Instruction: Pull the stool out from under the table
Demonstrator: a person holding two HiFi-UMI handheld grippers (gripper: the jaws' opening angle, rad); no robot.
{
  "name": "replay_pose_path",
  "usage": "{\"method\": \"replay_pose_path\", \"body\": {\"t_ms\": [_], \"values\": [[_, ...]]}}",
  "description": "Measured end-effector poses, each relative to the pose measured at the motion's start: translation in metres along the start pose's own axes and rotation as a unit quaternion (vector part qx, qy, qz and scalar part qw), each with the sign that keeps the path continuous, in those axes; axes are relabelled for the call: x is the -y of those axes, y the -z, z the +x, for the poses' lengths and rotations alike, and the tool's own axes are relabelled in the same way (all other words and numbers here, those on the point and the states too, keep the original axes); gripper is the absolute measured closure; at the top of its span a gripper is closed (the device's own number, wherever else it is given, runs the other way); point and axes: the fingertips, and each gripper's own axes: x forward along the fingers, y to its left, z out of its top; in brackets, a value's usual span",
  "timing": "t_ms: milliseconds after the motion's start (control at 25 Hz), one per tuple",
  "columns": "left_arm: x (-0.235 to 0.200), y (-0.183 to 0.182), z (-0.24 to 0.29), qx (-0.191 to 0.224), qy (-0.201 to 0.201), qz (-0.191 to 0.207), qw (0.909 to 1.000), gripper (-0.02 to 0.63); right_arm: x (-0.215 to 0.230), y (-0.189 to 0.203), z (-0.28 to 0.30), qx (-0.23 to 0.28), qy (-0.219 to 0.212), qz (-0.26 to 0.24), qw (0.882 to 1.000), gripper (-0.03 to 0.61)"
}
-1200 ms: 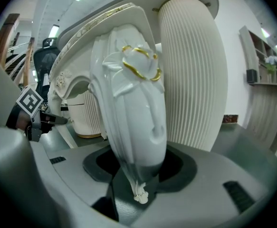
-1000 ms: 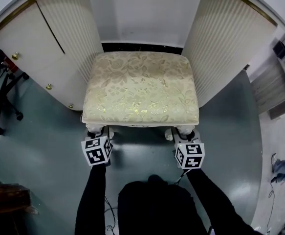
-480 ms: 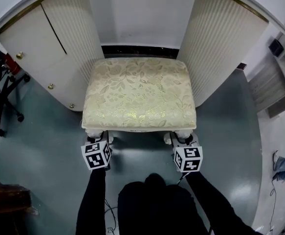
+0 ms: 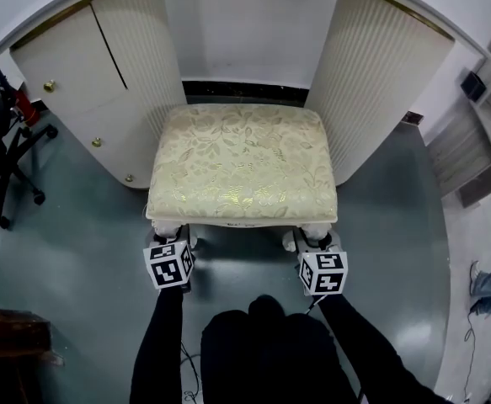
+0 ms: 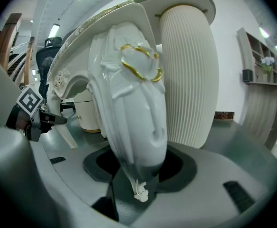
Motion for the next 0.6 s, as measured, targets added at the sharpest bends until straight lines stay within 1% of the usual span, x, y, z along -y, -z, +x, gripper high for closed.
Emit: {"method": "replay_pose_path", "body": {"t_ms": [320,600], "values": [[-0.0003,0.0044,-0.0041,-0.007,-0.004,-0.003,1.0,0.411,-0.0007,0.0028,-0.0023,-0.004,0.0,-0.001,1.0,0.38],[0.0005,0.002,-0.0038,0.003,-0.003,-0.003,1.0,0.411,0.0006,0.0012,-0.0018,-0.004,0.008,0.0,1.0,0.379]]}}
